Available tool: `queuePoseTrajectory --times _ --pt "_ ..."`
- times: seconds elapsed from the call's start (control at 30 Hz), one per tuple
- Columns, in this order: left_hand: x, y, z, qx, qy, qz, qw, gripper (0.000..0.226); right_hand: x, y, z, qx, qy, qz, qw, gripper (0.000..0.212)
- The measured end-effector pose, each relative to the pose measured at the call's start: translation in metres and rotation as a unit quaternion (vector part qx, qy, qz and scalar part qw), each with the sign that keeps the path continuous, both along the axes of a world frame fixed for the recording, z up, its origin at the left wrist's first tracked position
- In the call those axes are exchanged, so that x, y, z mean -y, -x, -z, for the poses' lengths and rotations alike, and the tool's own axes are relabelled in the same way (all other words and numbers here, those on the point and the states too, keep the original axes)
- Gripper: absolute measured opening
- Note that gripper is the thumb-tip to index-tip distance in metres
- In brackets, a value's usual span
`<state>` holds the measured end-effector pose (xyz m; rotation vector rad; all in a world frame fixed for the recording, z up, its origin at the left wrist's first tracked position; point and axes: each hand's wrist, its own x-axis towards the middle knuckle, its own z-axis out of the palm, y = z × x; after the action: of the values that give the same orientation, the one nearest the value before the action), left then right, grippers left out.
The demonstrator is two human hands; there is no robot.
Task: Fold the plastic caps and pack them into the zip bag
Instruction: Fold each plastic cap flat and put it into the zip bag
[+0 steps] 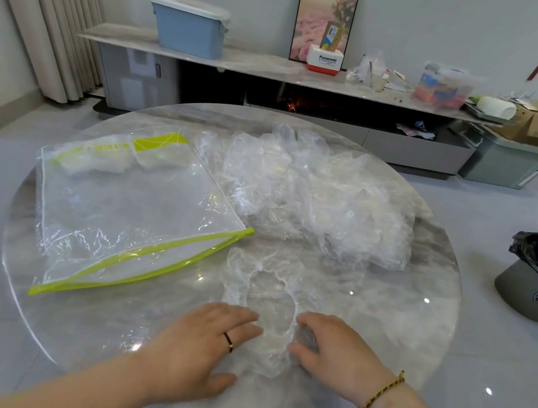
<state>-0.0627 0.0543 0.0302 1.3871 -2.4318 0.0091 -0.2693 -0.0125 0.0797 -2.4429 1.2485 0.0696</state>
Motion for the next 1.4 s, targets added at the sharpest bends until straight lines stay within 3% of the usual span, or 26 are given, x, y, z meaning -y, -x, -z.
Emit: queuePoseTrajectory --times 0.1,0.23,0.3,0.4,0.47,0.5,0.57,0.63,0.73,0.83,1.07,1.23,1.33,1.4 --pt "0.001 0.013 0.009 -0.012 0.012 0.001 1.000 0.037 -0.007 -0.004 -0.007 -0.008 -0.039 -0.020 0.999 0.025" --pt "0.005 0.014 0.015 -0.053 0.033 -0.024 0.998 0.041 -0.016 -0.006 -0.007 -0.045 -0.026 -0.100 0.994 0.048" --pt "0.005 0.012 0.007 -0.105 -0.061 -0.060 0.991 0.034 -0.016 -0.004 -0.001 -0.055 0.000 -0.108 0.993 0.060" --pt "0.001 0.001 0.003 -0.151 -0.124 -0.130 0.972 0.051 -0.010 -0.001 0.005 -0.069 0.024 -0.102 0.992 0.064" --pt "0.002 -0.006 -0.005 -0.221 -0.175 -0.147 0.948 0.045 -0.003 0.002 0.009 -0.052 0.040 -0.079 0.995 0.068" --pt "0.004 -0.007 -0.011 -0.278 -0.191 -0.168 0.926 0.036 0.001 0.003 0.011 -0.036 0.052 -0.057 0.996 0.067" --pt "0.008 -0.005 -0.013 -0.398 -0.185 -0.238 0.867 0.024 0.008 0.004 0.014 0.021 0.077 -0.003 0.997 0.045" --pt "0.011 -0.002 -0.014 -0.450 -0.144 -0.299 0.829 0.026 0.011 0.003 0.015 0.066 0.077 0.046 0.994 0.027" --pt "0.012 0.002 -0.018 -0.457 -0.121 -0.325 0.819 0.025 0.008 0.002 0.012 0.076 0.065 0.057 0.993 0.009" --pt "0.014 -0.001 -0.017 -0.470 -0.144 -0.349 0.798 0.024 0.002 -0.003 0.012 0.059 0.099 0.072 0.991 0.010" --pt "0.021 -0.012 -0.016 -0.355 -0.170 -0.413 0.821 0.014 -0.008 -0.018 0.019 0.030 0.075 0.092 0.992 0.015" --pt "0.020 -0.015 -0.036 -0.352 -0.213 -0.397 0.820 0.021 -0.004 -0.025 0.020 0.099 -0.044 0.179 0.978 0.031" --pt "0.017 -0.016 -0.044 -0.300 -0.234 -0.372 0.847 0.033 0.001 -0.027 0.021 0.105 -0.094 0.220 0.965 0.041" --pt "0.015 -0.019 -0.041 -0.217 -0.137 -0.363 0.896 0.048 0.004 -0.027 0.019 0.078 -0.084 0.230 0.966 0.041"
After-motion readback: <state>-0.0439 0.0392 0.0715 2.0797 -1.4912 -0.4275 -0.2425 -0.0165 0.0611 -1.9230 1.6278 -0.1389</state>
